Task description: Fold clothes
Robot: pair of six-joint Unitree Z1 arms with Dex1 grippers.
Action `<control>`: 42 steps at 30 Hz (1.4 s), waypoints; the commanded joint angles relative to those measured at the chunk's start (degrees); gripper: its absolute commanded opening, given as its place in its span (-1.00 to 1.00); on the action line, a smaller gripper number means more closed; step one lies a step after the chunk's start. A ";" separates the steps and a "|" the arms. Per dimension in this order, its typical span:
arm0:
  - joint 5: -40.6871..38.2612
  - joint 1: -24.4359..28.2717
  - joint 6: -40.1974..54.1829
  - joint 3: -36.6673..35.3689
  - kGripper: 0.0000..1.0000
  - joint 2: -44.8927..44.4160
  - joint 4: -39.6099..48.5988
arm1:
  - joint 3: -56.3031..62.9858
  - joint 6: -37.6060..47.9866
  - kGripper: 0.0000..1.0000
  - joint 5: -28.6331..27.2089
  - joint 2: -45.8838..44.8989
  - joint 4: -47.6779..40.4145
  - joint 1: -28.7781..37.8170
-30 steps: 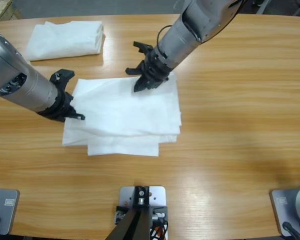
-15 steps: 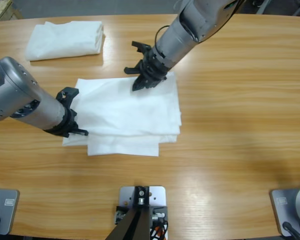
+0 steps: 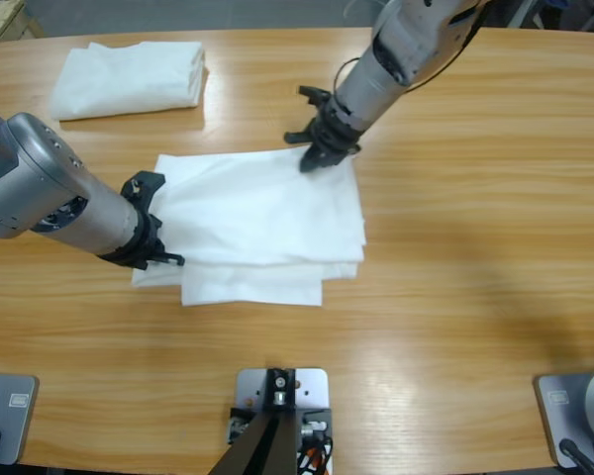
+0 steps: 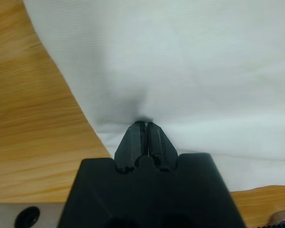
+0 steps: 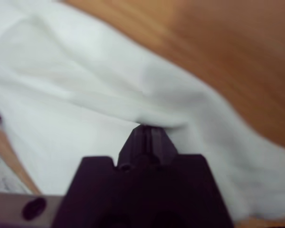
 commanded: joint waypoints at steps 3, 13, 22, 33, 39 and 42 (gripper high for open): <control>-1.02 -0.98 -0.69 2.51 -1.00 5.06 -1.20 | -0.70 -3.86 -1.00 -11.33 -0.58 3.47 -3.60; 3.05 -0.79 -1.73 -0.97 -1.00 -8.60 -1.11 | -2.16 -5.81 -1.00 -7.93 -18.86 9.38 -1.83; 4.39 7.91 0.66 -13.02 -1.00 2.04 -1.29 | 22.42 5.63 -1.00 3.35 -22.31 -5.25 9.65; 2.75 14.40 0.68 -16.34 -1.00 10.55 -1.11 | 26.88 7.51 -1.00 3.35 -23.08 -9.20 10.00; 2.75 14.61 0.77 -16.34 -1.00 12.01 -1.20 | 26.78 7.93 -1.00 3.35 -21.48 -10.43 9.97; 2.63 14.84 0.85 -16.34 -1.00 13.55 -1.20 | 26.48 7.97 -1.00 3.05 -20.95 -10.47 9.97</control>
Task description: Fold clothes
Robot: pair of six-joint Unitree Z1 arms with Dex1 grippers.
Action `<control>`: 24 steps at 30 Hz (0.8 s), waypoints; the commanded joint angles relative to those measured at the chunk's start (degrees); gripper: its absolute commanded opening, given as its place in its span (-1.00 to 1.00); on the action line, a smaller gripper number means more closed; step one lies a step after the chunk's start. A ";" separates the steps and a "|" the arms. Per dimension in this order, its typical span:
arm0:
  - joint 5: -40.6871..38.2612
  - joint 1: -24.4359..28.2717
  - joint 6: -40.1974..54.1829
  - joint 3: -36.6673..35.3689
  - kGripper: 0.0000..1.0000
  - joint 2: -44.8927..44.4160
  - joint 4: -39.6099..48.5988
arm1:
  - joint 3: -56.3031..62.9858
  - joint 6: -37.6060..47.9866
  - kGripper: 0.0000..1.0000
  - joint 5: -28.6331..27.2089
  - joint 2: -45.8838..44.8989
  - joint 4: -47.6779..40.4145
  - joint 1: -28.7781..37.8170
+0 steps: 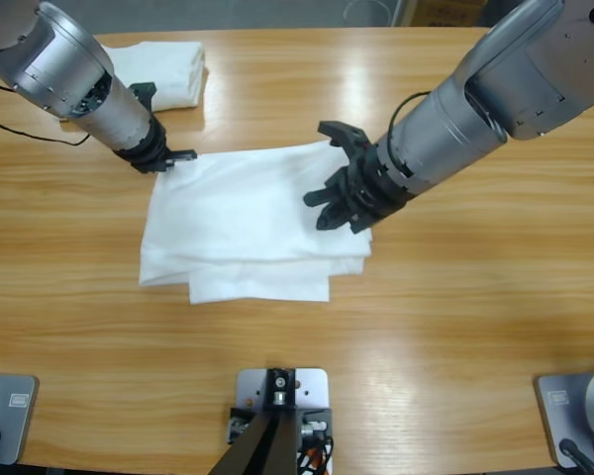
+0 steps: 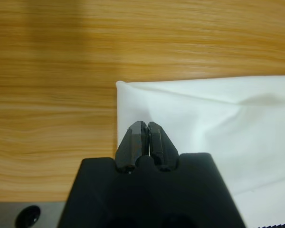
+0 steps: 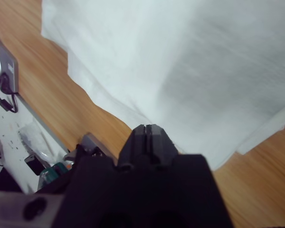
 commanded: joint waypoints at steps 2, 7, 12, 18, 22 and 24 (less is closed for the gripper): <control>-1.04 0.80 0.85 -0.11 -1.00 5.69 -0.55 | 1.84 0.90 -1.00 0.52 2.69 -1.36 0.60; -1.06 0.89 0.61 -0.28 -1.00 5.57 -0.55 | 6.15 0.88 -1.00 0.52 4.36 -2.03 0.60; -1.60 0.89 0.42 -0.18 -1.00 5.53 -0.46 | 9.49 0.88 -1.00 -0.71 5.36 -6.88 0.60; -1.60 0.89 0.35 -0.32 -1.00 5.37 -0.46 | 8.58 1.48 -1.00 -0.71 4.06 -6.90 0.60; -1.57 0.89 0.35 0.14 -1.00 5.30 -0.41 | 6.48 2.13 -1.00 -1.82 0.77 -3.09 0.66; -1.51 0.89 0.43 0.44 -1.00 5.06 -0.38 | 3.09 2.20 -1.00 -2.12 -1.28 0.01 0.71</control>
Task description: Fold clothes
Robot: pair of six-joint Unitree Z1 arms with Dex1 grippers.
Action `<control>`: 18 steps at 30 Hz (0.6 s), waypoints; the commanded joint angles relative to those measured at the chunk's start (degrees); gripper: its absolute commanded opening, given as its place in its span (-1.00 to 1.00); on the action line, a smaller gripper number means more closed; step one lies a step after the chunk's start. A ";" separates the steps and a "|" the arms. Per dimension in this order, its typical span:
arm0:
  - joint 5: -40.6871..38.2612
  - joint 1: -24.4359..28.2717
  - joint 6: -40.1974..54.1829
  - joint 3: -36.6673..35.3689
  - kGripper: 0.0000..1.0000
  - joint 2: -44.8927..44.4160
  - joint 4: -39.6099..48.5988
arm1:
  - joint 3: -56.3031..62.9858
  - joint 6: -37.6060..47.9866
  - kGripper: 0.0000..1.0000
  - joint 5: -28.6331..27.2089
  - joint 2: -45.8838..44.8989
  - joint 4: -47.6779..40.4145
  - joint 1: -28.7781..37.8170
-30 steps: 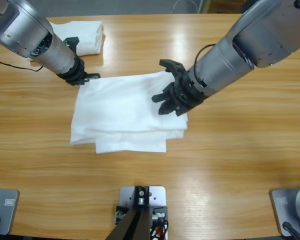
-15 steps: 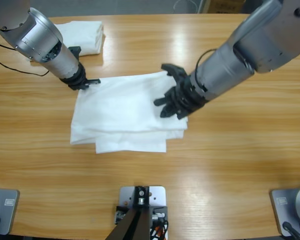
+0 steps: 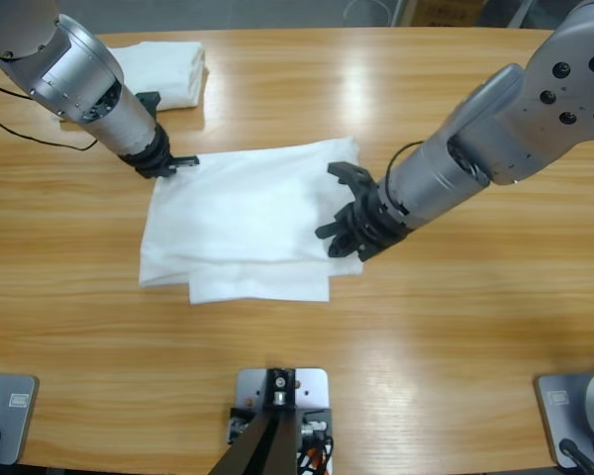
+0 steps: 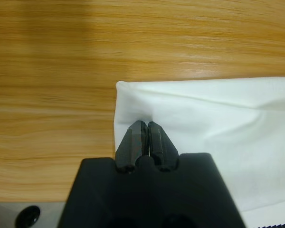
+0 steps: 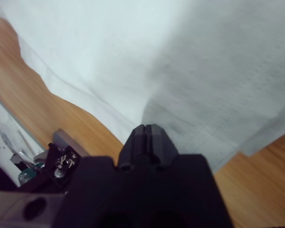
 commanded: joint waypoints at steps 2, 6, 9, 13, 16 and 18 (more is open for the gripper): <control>-0.84 0.37 0.37 0.83 -1.00 2.66 -0.37 | -5.85 1.22 -1.00 -1.96 -3.51 7.13 0.74; -0.75 0.39 0.46 0.83 -1.00 2.35 -0.20 | -5.85 0.81 -1.00 -1.63 -1.81 6.73 0.71; -0.75 0.46 0.46 0.83 -1.00 2.45 -0.20 | -5.46 0.28 -1.00 -2.19 0.18 5.20 0.72; -0.77 0.53 0.37 1.27 -1.00 2.22 -0.16 | -5.71 -0.81 -1.00 -2.19 2.83 3.58 0.64; -0.75 0.58 0.37 1.62 -1.00 2.28 -0.20 | -5.85 -1.18 -1.00 -2.28 4.50 3.06 0.56; -0.75 0.64 0.32 1.46 -1.00 2.38 -0.20 | -5.41 -1.39 -1.00 -2.40 5.54 2.25 0.56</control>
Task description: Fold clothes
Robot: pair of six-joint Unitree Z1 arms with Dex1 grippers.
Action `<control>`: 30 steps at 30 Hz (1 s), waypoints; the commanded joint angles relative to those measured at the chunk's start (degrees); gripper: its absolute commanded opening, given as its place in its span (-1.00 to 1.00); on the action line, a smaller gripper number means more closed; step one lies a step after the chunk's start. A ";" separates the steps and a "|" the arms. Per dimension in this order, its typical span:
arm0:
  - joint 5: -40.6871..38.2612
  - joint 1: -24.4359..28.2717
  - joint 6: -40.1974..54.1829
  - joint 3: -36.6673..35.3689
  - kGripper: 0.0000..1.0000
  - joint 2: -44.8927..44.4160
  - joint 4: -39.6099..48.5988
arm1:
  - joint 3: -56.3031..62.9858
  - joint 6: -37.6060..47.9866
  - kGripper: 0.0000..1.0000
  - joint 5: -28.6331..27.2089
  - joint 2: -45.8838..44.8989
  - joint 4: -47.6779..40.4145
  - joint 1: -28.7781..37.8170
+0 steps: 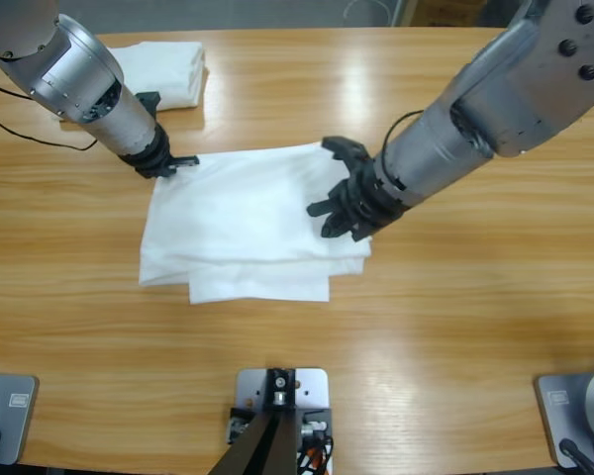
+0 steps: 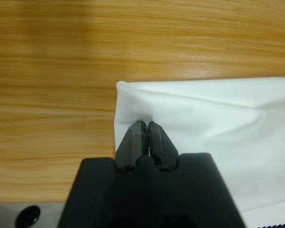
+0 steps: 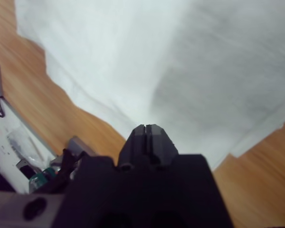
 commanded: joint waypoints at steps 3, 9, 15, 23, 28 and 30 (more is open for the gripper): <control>-0.75 0.57 0.28 1.43 -1.00 2.42 -0.20 | 1.52 -1.55 -1.00 -1.81 6.54 -2.63 0.50; -0.81 0.57 0.19 1.36 -1.00 3.26 -0.38 | 6.14 0.70 -1.00 -3.69 3.99 -2.39 0.50; -0.75 0.55 0.33 1.43 -1.00 3.19 -0.20 | 9.27 1.65 -1.00 -4.87 4.15 -3.48 0.50; -0.70 0.57 -0.21 0.57 -1.00 0.59 -0.38 | 9.15 2.27 -1.00 -4.87 4.25 -3.56 0.50; -0.93 -3.81 -0.53 -7.20 -1.00 -2.17 -0.23 | 9.19 2.27 -1.00 -4.80 4.71 -3.86 0.50; -0.98 -6.11 -0.51 -9.54 -1.00 -1.48 -0.27 | 9.04 2.27 -1.00 -4.78 5.24 -3.95 0.50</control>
